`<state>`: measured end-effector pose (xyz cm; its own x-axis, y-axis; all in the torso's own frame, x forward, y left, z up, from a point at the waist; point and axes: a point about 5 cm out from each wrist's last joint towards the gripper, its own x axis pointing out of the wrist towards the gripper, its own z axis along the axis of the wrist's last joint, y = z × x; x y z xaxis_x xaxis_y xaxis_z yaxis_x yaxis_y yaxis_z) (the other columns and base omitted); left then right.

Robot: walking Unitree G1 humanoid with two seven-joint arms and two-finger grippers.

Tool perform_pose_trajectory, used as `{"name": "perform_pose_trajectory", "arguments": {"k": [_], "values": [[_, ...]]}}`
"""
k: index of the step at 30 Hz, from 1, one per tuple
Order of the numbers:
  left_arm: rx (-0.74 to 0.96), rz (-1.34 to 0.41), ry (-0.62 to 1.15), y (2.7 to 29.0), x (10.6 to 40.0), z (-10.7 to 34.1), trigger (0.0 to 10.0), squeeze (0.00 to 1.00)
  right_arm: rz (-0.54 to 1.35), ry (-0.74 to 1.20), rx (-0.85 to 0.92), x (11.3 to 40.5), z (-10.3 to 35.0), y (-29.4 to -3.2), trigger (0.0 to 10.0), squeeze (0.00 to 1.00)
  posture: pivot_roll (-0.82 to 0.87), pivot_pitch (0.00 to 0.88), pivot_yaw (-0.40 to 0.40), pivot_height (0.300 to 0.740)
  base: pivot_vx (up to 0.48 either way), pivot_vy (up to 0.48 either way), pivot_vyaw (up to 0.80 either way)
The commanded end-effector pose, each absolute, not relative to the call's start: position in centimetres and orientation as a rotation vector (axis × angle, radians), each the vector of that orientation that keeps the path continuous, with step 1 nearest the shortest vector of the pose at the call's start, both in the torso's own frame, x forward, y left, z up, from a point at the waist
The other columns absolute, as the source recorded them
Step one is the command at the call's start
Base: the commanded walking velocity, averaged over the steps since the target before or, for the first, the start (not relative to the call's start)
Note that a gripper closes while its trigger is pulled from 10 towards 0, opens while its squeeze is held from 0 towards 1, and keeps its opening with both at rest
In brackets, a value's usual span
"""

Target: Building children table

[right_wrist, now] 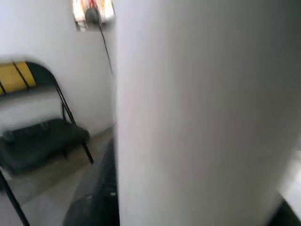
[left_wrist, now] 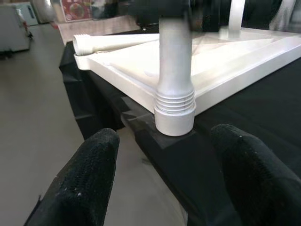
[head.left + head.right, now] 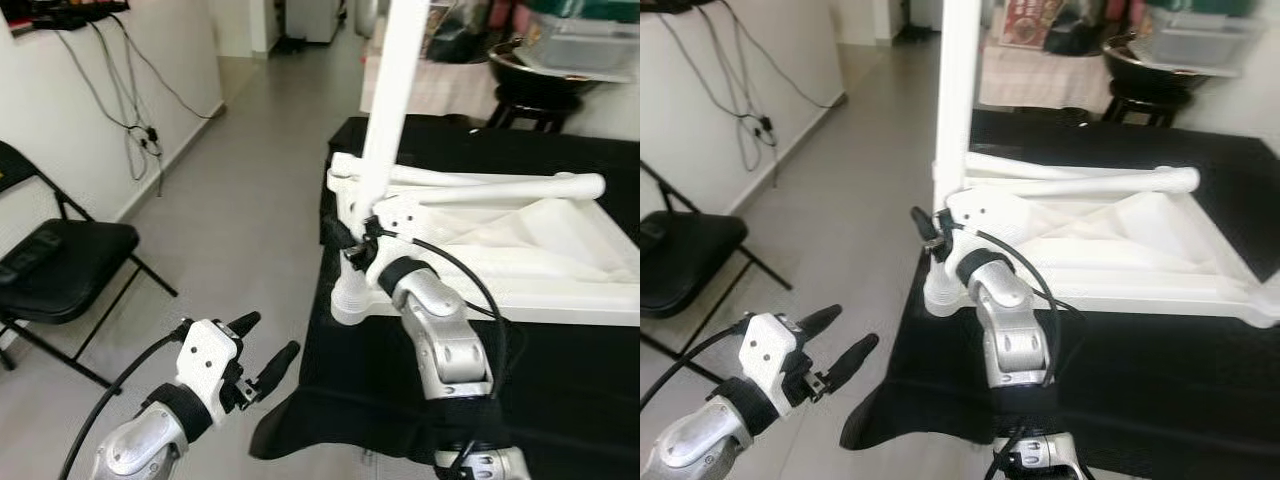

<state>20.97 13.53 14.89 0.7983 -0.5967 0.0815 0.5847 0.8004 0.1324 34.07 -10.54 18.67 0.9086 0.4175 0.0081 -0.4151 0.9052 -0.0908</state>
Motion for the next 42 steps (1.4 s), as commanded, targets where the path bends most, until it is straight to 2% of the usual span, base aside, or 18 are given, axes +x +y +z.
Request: {"name": "perform_pose_trajectory", "arguments": {"k": [1,3,4,6,7,8,9,11,12,13,24,25,26,27,33,42], "values": [[0.111,-0.626,-0.105,13.5,21.1,14.4,10.0,0.0,0.448,0.105,-0.056,34.8,16.5,-11.3,10.0,1.0,0.05,0.101,-0.033,0.74,0.0,0.0,0.0],[0.113,-0.628,-0.106,13.5,21.1,14.4,10.0,0.0,0.485,0.075,-0.047,35.4,17.4,-11.3,10.0,1.0,0.05,0.104,-0.032,0.74,0.0,0.0,0.0],[0.122,-0.631,-0.112,13.4,21.1,14.5,10.0,0.0,0.573,0.019,-0.065,35.9,18.9,-11.0,10.0,1.0,0.05,0.106,-0.033,0.74,0.0,0.0,0.0],[0.122,-0.631,-0.112,13.4,21.1,14.5,10.0,0.0,0.573,0.019,-0.065,35.9,18.9,-11.0,10.0,1.0,0.05,0.106,-0.033,0.74,0.0,0.0,0.0],[0.13,-0.629,-0.124,13.3,21.1,14.6,10.0,0.0,0.69,-0.027,-0.076,36.3,20.5,-10.6,10.0,1.0,0.05,0.106,-0.033,0.74,0.0,0.0,0.0],[0.13,-0.629,-0.124,13.3,21.1,14.6,10.0,0.0,0.69,-0.027,-0.076,36.3,20.5,-10.6,10.0,1.0,0.05,0.106,-0.033,0.74,0.0,0.0,0.0],[0.136,-0.62,-0.144,13.2,21.2,14.9,10.0,0.0,0.898,-0.077,-0.157,36.7,22.6,-10.3,10.0,1.0,0.04,0.112,-0.038,0.74,0.0,0.0,0.0],[0.136,-0.615,-0.15,13.2,21.3,15.0,10.0,0.0,0.973,-0.083,-0.208,36.8,23.1,-10.3,10.0,1.0,0.04,0.112,-0.038,0.74,0.0,0.0,0.0],[0.14,-0.612,-0.155,13.1,21.3,15.0,10.0,0.0,1.104,-0.079,-0.27,36.9,23.8,-10.2,10.0,0.88,0.05,0.115,-0.039,0.74,0.0,0.0,0.0],[0.143,-0.611,-0.157,13.1,21.2,15.1,10.0,0.0,1.145,-0.071,-0.251,37.0,24.2,-10.0,10.0,0.0,0.06,0.119,-0.042,0.74,0.0,0.0,0.0],[0.143,-0.604,-0.16,13.0,21.0,15.1,10.0,0.0,1.294,-0.052,-0.198,37.9,26.3,-9.6,10.0,0.0,0.06,0.13,-0.04,0.74,0.0,0.0,0.0],[0.141,-0.605,-0.16,13.0,21.0,15.1,10.0,0.0,1.306,-0.049,-0.191,38.0,26.6,-9.5,0.5,0.0,0.06,0.13,-0.04,0.74,0.0,0.0,0.0],[0.141,-0.605,-0.16,13.0,21.0,15.1,10.0,0.0,1.306,-0.049,-0.191,38.0,26.6,-9.5,0.5,0.0,0.06,0.13,-0.04,0.74,0.0,0.0,0.0],[0.138,-0.607,-0.159,13.1,21.0,15.1,10.0,0.0,1.326,-0.046,-0.183,38.2,26.7,-9.5,0.0,0.0,0.07,0.135,-0.038,0.74,0.0,0.0,0.0],[0.134,-0.608,-0.158,13.1,21.0,15.1,10.0,0.0,1.336,-0.042,-0.175,38.4,26.3,-10.0,0.0,0.0,0.06,0.14,-0.03,0.74,0.0,0.0,0.0],[0.13,-0.611,-0.156,13.3,21.0,15.1,10.0,0.0,1.232,-0.063,-0.142,38.4,25.2,-12.2,0.0,0.0,0.05,0.149,-0.014,0.74,0.0,0.0,0.0]]}}
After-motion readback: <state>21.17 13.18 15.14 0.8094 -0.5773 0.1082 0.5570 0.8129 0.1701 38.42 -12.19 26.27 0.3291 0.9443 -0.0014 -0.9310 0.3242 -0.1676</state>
